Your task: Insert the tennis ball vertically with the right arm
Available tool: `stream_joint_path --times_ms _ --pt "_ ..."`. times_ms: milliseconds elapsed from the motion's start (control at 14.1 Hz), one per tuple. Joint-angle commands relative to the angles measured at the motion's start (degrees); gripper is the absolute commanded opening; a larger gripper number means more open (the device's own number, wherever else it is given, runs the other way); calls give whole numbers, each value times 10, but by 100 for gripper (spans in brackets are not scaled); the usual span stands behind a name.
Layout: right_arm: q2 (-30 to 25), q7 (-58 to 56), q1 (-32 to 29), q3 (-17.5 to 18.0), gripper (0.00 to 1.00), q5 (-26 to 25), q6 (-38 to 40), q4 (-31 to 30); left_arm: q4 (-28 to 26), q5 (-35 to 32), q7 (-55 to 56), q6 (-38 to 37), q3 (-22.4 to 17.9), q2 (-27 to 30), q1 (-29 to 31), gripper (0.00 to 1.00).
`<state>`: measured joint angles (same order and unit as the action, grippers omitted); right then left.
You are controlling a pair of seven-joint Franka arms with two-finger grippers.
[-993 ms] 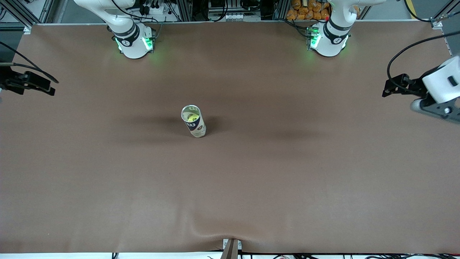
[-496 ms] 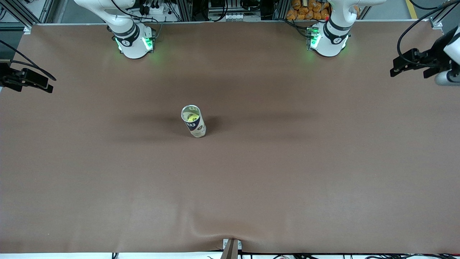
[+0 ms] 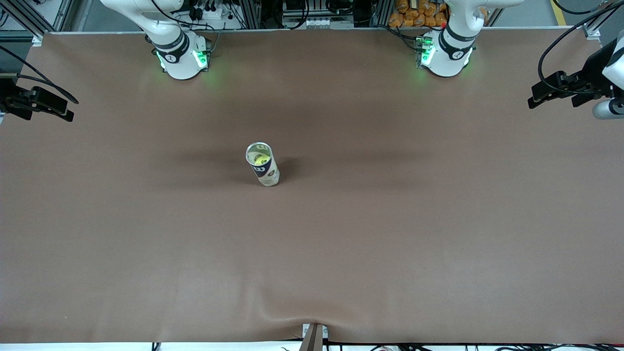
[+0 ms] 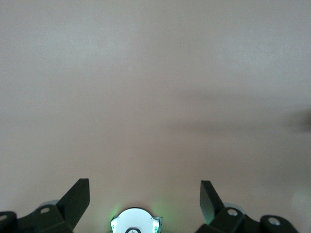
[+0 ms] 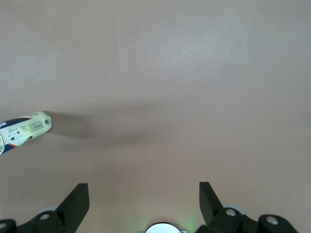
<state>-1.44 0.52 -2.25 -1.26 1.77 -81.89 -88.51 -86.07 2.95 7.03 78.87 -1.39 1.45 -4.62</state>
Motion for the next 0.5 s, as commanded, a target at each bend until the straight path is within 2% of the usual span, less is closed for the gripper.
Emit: stream_joint_path --times_ms 0,426 --pt "-19 2 0 3 100 -8 -13 -22 -36 -6 18 26 -5 24 -6 100" --pt "-18 2 0 3 100 -10 -13 -21 -42 -29 -12 45 -11 29 0 100"
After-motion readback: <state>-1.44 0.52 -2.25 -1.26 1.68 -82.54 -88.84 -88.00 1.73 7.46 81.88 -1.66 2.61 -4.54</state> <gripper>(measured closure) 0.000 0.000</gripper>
